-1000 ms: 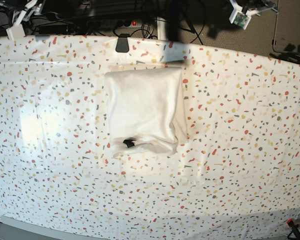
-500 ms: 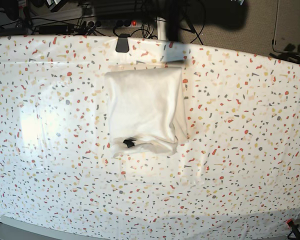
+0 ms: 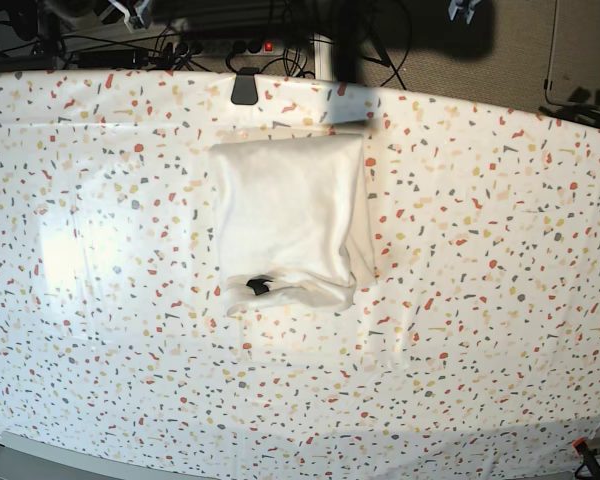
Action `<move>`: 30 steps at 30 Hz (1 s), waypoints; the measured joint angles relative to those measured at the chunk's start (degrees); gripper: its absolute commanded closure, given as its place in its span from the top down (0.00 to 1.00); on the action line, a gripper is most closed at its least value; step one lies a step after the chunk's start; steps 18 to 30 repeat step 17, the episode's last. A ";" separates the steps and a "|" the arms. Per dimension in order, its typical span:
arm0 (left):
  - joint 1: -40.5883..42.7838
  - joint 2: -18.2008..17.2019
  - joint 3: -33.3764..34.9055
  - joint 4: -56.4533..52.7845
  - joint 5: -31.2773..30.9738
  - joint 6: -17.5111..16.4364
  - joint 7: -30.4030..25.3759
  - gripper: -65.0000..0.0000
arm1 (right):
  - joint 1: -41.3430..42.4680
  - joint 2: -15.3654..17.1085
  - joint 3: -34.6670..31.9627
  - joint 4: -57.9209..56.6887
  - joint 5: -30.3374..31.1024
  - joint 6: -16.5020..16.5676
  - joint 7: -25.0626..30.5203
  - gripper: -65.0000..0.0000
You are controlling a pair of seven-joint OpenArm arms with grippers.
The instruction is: Fold the T-shirt properly
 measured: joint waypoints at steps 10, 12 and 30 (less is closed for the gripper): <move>0.37 1.33 -0.02 3.41 0.07 -0.02 3.17 0.36 | 1.07 0.02 -1.95 0.96 0.59 0.00 1.81 0.53; 0.35 2.27 0.00 3.43 0.24 -0.09 2.78 0.36 | 1.09 0.00 -1.95 0.96 0.59 0.17 2.93 0.53; 0.37 4.02 -0.02 3.48 4.39 -0.07 2.78 0.36 | 1.25 0.00 -1.95 0.98 0.61 1.99 3.26 0.53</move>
